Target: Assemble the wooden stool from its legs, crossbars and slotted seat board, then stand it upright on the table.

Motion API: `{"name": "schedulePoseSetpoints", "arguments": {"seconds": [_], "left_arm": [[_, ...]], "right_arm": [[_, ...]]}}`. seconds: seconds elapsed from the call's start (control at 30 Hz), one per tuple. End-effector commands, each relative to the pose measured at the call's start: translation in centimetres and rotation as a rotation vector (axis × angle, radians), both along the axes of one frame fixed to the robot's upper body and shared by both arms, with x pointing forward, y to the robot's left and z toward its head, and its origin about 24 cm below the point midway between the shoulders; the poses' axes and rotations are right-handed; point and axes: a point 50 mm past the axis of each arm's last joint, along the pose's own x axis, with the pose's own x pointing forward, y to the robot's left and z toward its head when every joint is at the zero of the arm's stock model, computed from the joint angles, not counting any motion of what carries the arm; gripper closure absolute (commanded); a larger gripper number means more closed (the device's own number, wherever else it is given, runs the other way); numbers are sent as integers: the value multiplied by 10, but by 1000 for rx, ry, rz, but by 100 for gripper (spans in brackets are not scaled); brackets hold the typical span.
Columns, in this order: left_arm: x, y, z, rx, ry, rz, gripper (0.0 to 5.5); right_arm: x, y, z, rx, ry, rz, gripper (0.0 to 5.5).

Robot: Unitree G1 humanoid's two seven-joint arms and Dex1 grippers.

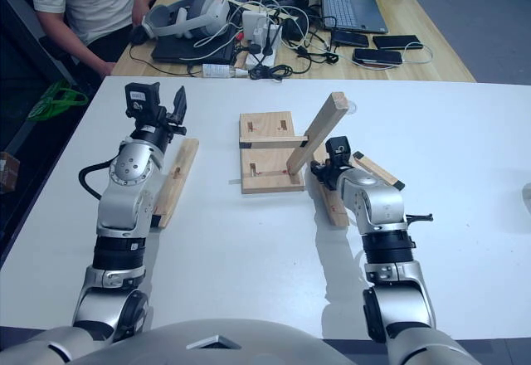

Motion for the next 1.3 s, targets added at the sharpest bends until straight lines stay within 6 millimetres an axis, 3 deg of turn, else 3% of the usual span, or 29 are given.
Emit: {"name": "schedulePoseSetpoints", "arguments": {"seconds": [0.03,0.2,0.33,0.47,0.57,0.67,0.77,0.9,1.07,1.17,1.3], "left_arm": [[3,4,7,-10,-19,23,273],[7,9,12,-20,-18,43,269],[11,16,33,-54,-75,45,269],[16,25,61,-95,-149,33,204],[17,25,94,-230,-180,-123,199],[7,18,144,-426,-232,-417,199],[-10,10,184,-464,-292,-635,199],[-28,-11,209,-480,-306,-842,199],[-29,-26,215,-471,-261,-854,199],[-31,-33,214,-488,-247,-873,199],[-28,-38,206,-469,-195,-854,199]], "right_arm": [[9,-1,14,33,-78,-19,345],[10,-2,24,81,-159,-19,349],[26,-25,60,102,-346,-104,349],[40,-61,116,111,-596,-201,349],[40,-79,182,209,-827,-189,349],[25,-63,247,453,-1006,46,349],[5,-35,282,628,-1085,289,349],[-11,9,287,684,-1051,481,349],[-15,72,255,542,-989,511,349],[-17,90,241,487,-1004,488,349],[-18,99,235,413,-1053,484,349]]}}
